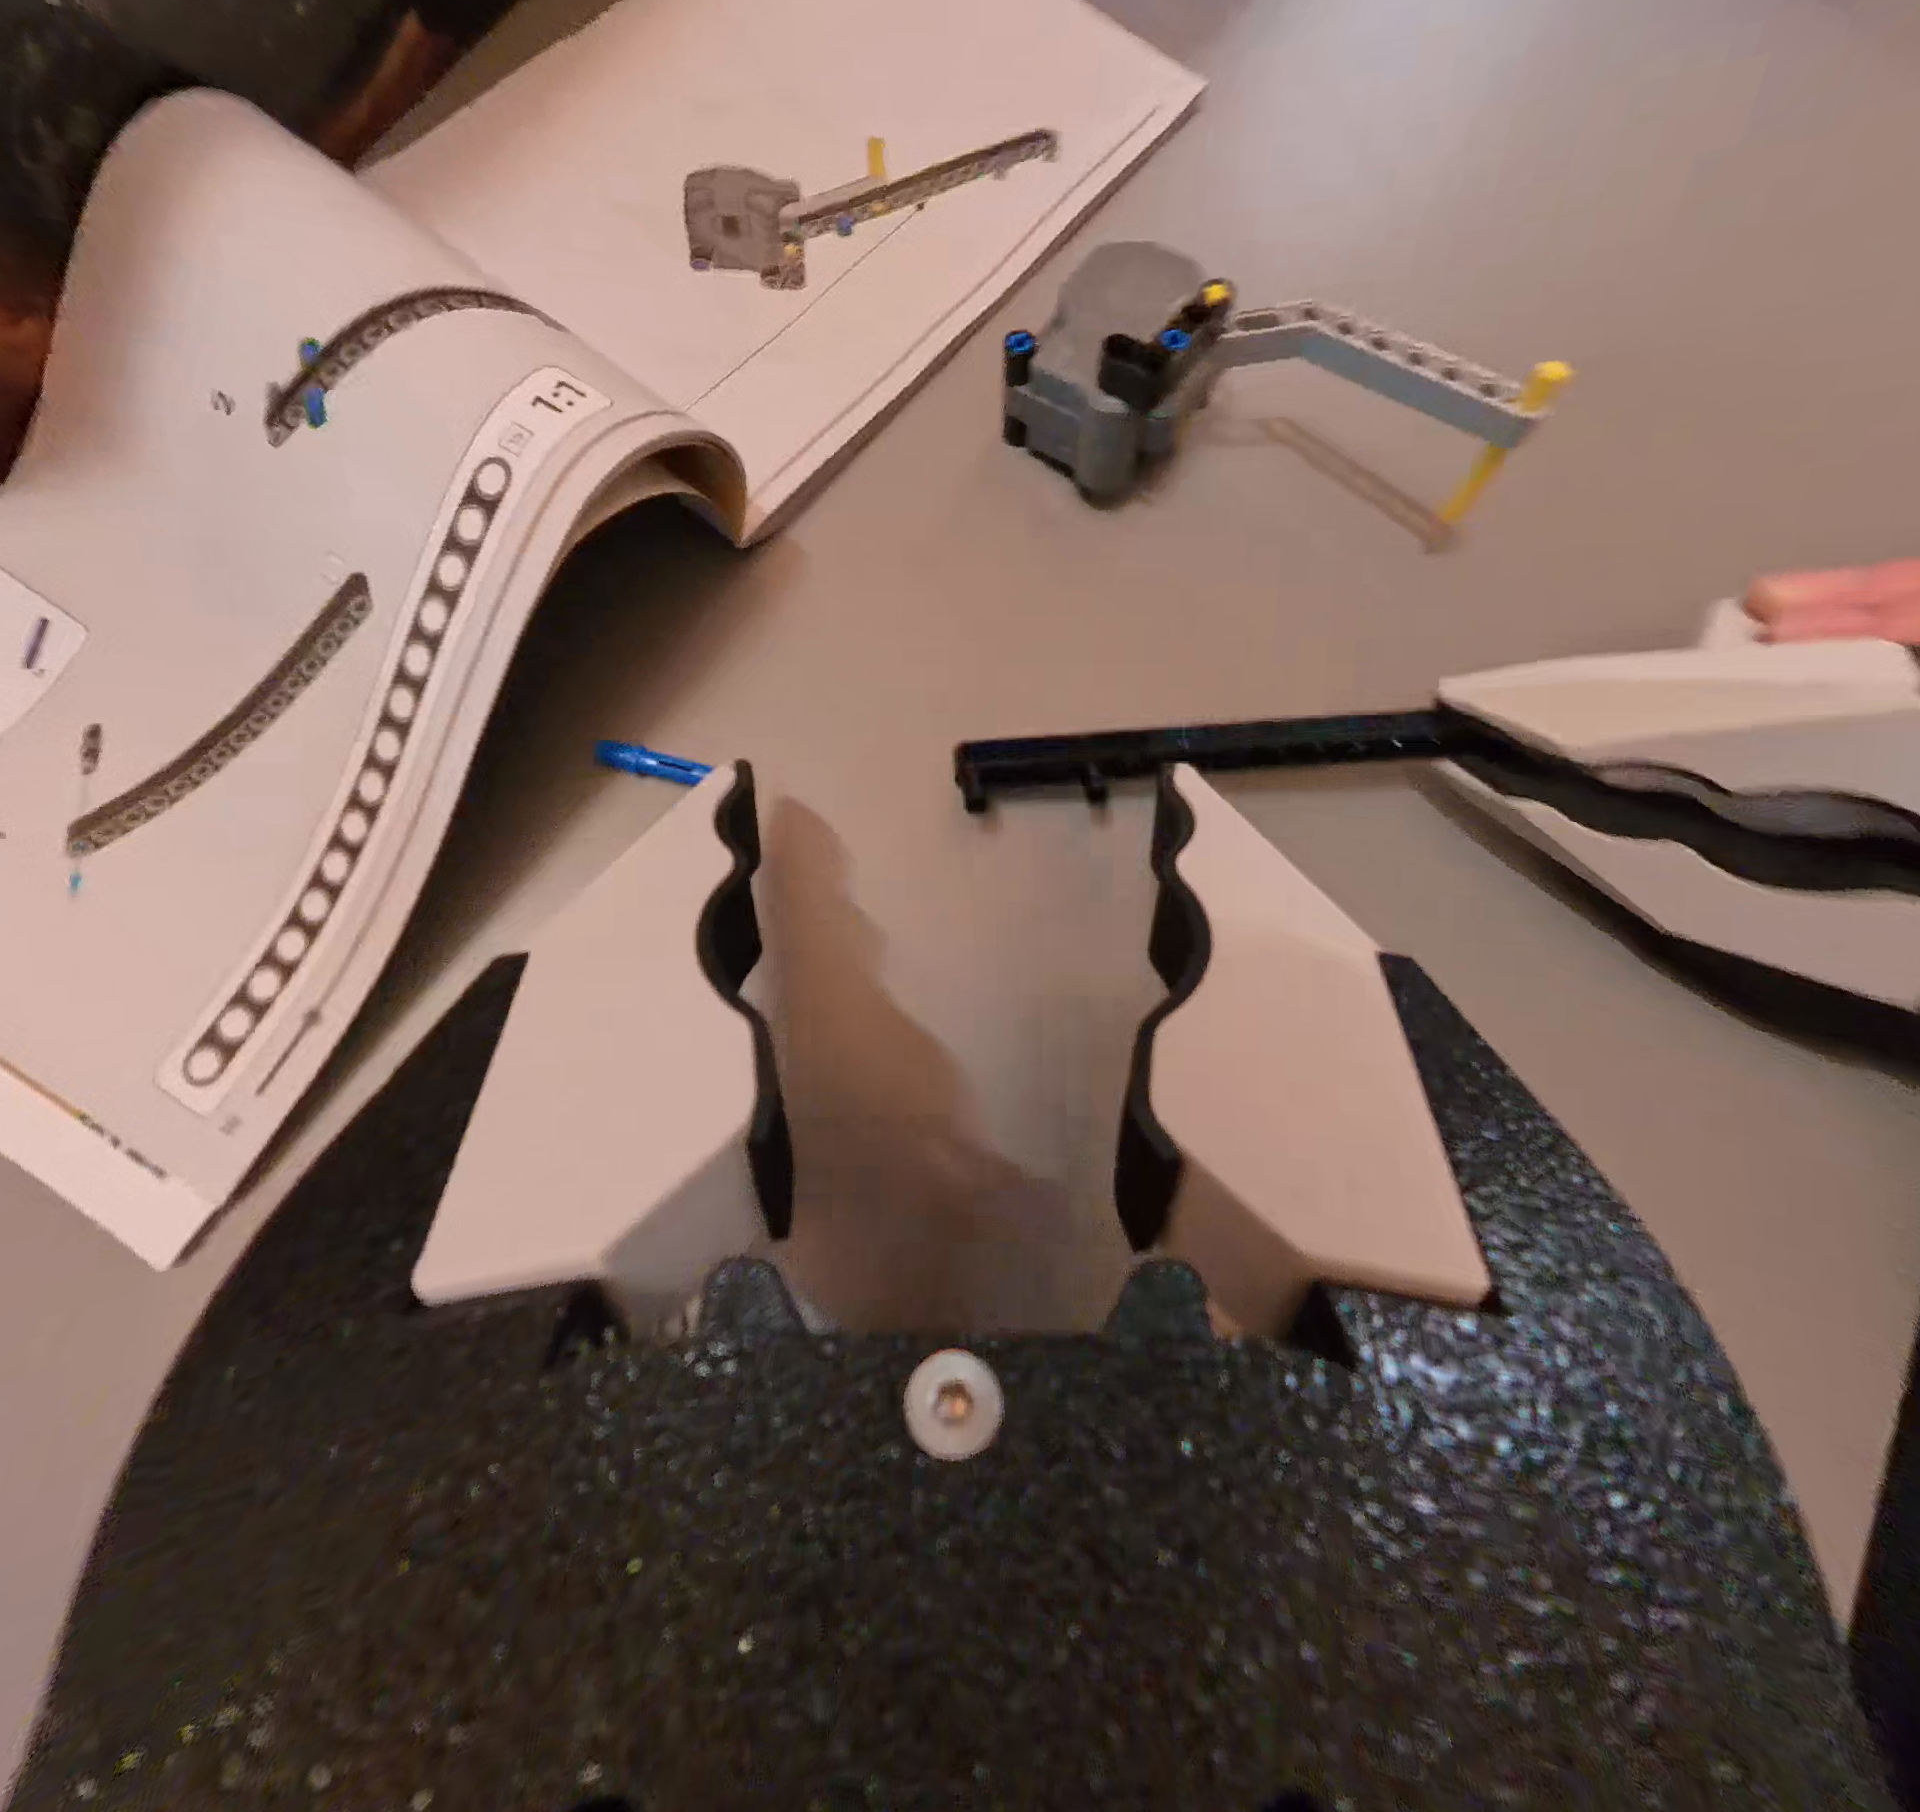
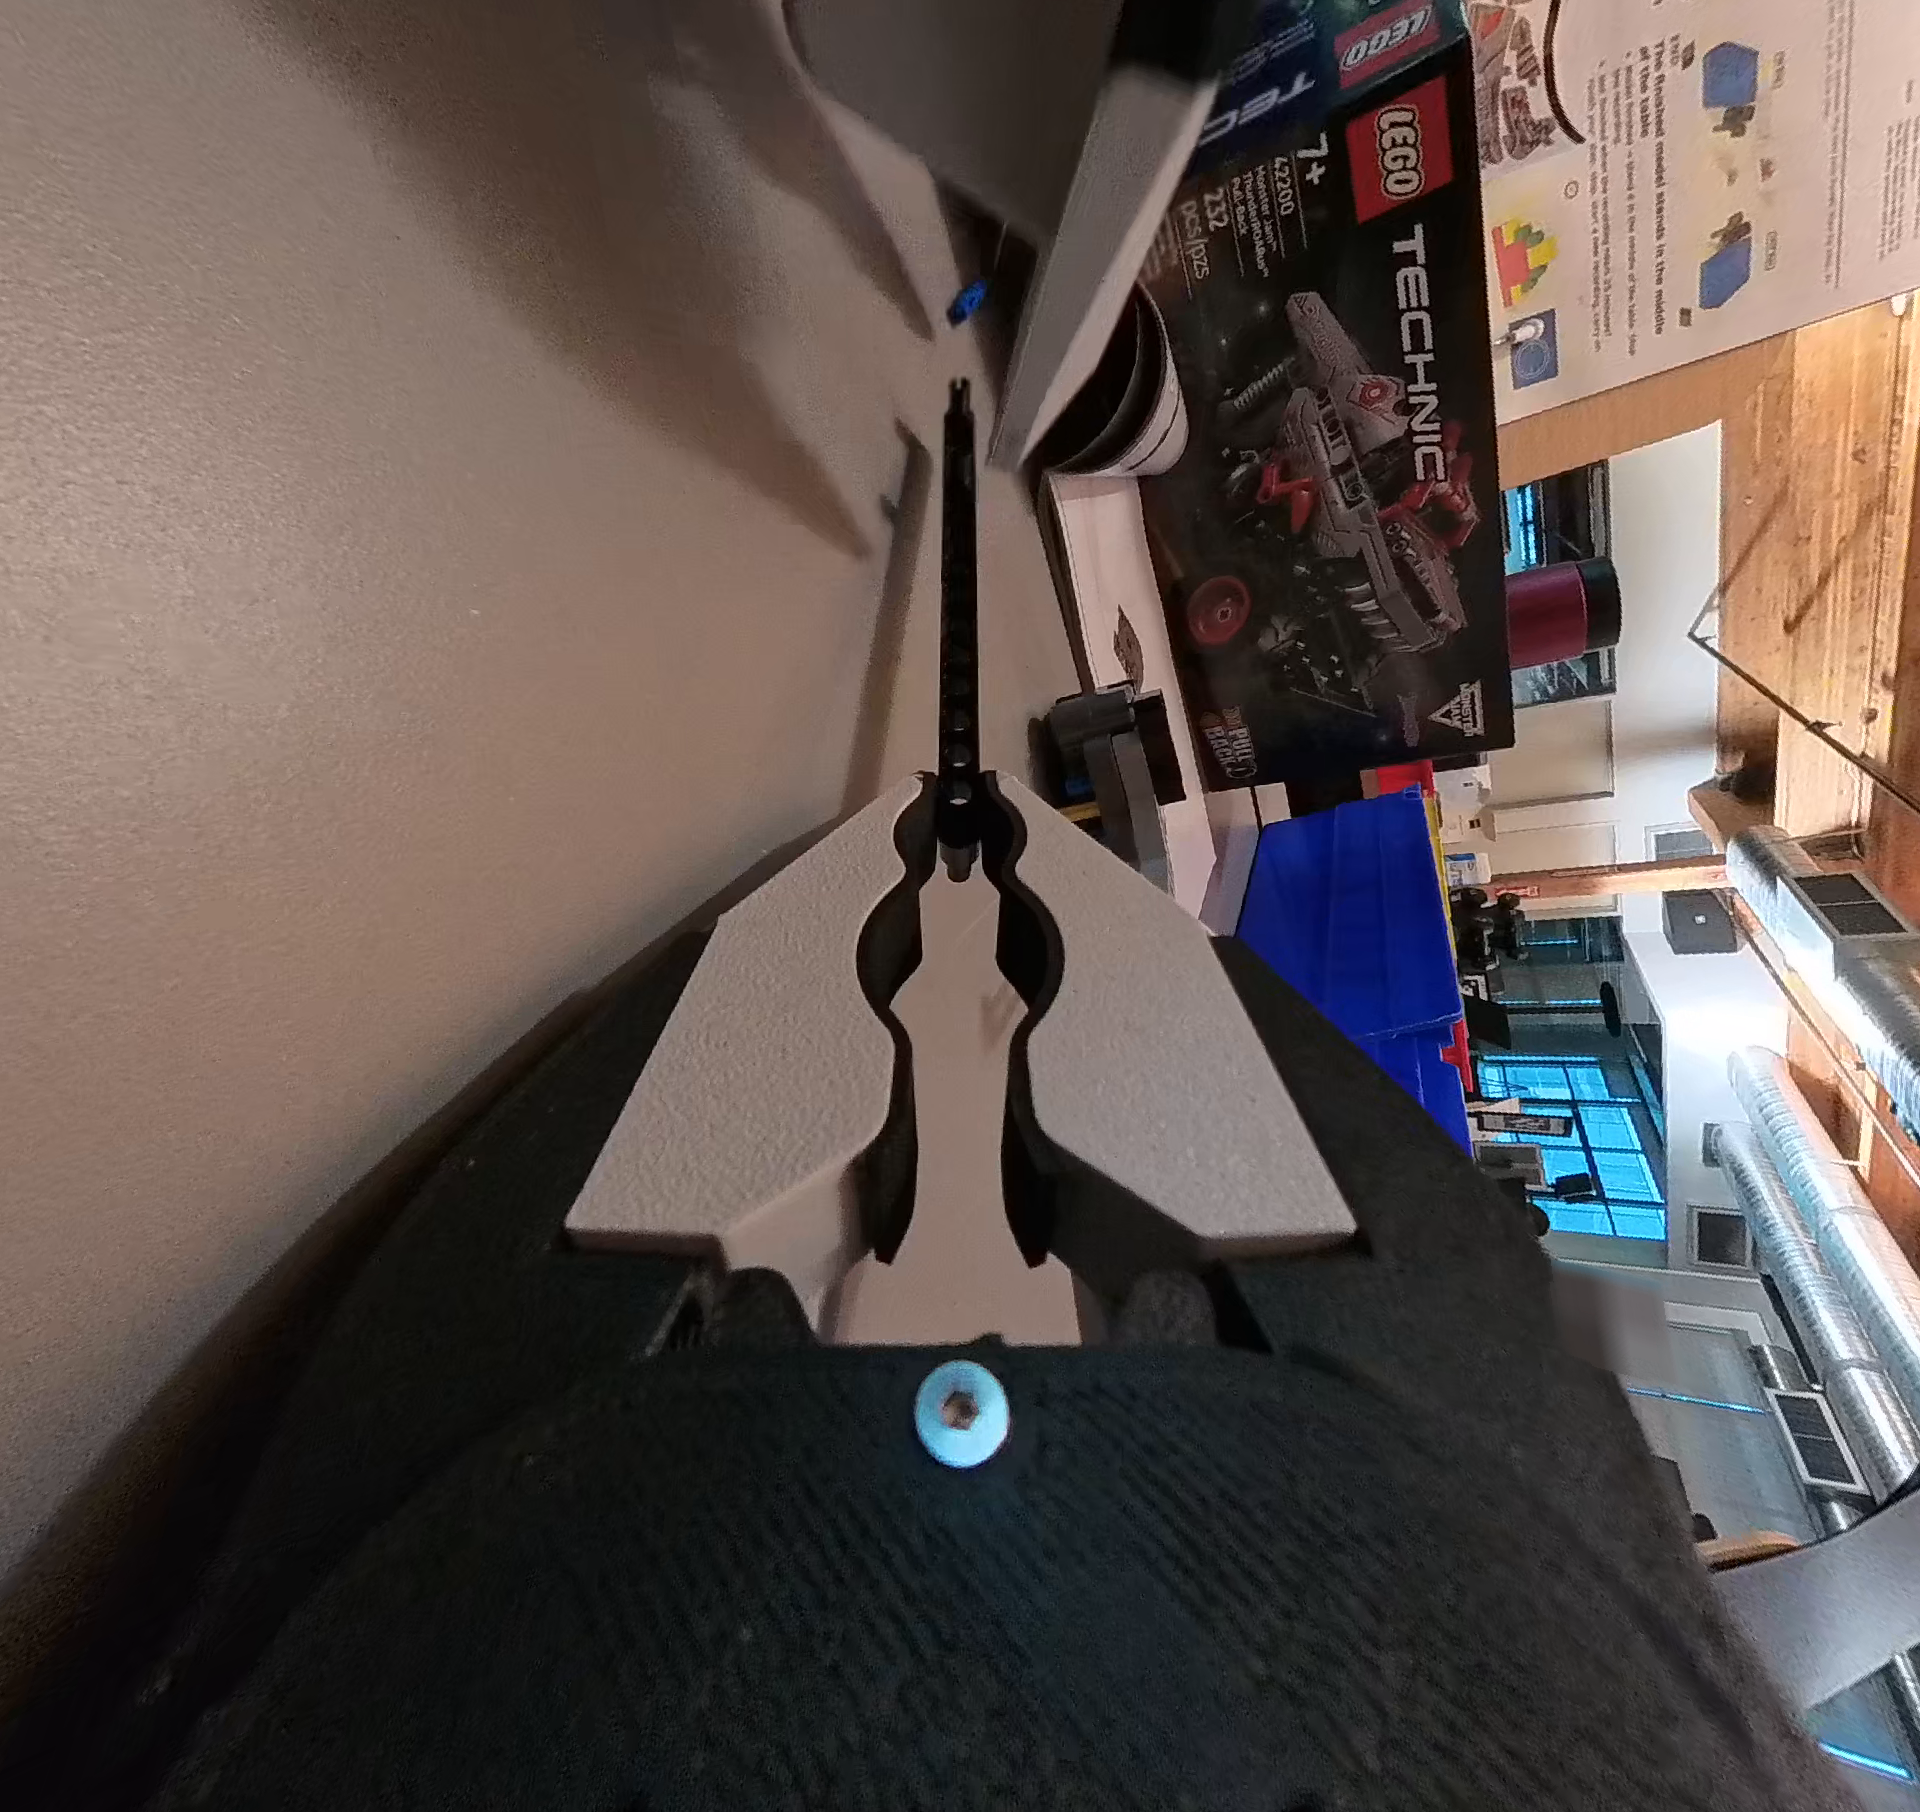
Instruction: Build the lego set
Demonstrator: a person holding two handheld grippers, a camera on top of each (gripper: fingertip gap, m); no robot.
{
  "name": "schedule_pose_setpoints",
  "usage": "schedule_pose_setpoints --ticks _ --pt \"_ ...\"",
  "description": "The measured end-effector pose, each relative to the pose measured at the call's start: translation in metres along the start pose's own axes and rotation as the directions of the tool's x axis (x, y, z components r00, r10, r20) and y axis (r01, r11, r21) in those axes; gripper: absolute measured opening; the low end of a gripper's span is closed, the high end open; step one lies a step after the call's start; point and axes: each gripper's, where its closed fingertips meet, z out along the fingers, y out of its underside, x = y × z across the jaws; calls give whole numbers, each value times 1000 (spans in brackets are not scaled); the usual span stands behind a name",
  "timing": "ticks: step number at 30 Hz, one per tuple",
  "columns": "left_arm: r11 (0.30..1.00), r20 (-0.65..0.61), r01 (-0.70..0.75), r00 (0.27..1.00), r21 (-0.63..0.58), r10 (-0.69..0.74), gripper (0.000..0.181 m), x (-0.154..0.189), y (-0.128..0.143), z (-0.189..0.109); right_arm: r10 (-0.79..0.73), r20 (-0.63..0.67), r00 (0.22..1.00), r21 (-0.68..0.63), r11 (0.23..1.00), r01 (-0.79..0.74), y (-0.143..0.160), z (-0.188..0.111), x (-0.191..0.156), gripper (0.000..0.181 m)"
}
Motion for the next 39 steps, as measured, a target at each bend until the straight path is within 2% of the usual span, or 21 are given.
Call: schedule_pose_setpoints --ticks 1,2,4,7,10,11,13,15,18,22,24,28,30,32,34,36,39 --pt "999 -9 -44 999 29 44 74 0 -1 -9 5 1 1000 1 1000 -5 0 0 0 6" --pt "992 -3 -115 993 51 115 72 -4 -2 -17 8 1 1000 -1 1000 -8 1 0 0 6" --pt "945 9 -324 946 55 324 56 -12 1 -27 7 1 1000 -2 1000 -7 1 0 0 6" --pt "803 -31 -596 802 25 596 45 -14 6 -25 0 -2 1000 -10 1000 0 1 1 0 6" --pt "664 -123 -744 668 -80 734 38 -22 10 -14 3 -6 1000 -18 1000 -3 2 2 1 5" --pt "631 -162 -766 642 -120 749 39 -26 12 -11 -1 -8 1000 -22 1000 1 3 2 1 6" --pt "610 -197 -770 638 -189 745 43 -38 9 -2 -12 -13 1000 -26 1000 12 3 2 1 5" --pt "629 -248 -744 668 -227 701 45 -45 10 5 -20 -17 1000 -33 999 20 3 3 1 5" --pt "712 -302 -663 744 -230 596 41 -43 13 9 -21 -18 1000 -34 999 21 4 3 1 6" --pt "824 -286 -510 851 -247 441 34 -33 25 2 -17 -15 1000 -29 999 17 4 3 2 5" --pt "848 -301 -485 858 -212 416 33 -21 34 -6 -12 -12 1000 -25 1000 11 3 3 2 6" --pt "847 -265 -526 830 -76 491 38 -7 35 -24 -4 -8 1000 -20 1000 4 3 3 2 6" --pt "891 -167 -448 886 -73 432 38 -21 28 -26 -3 -7 1000 -20 1000 2 3 3 2 6" --pt "920 -157 -386 915 -71 372 35 -25 27 -27 -3 -8 1000 -20 1000 2 3 3 2 6" --pt "877 -114 -478 876 -57 470 26 -30 26 -31 -6 -9 1000 -22 1000 5 3 3 2 6" --pt "786 -41 -612 791 -91 611 26 -43 21 -36 -8 -10 1000 -24 1000 8 3 3 1 6" --pt "564 -88 -805 585 -185 806 29 -57 23 -39 -14 -12 1000 -25 1000 14 3 3 1 5"
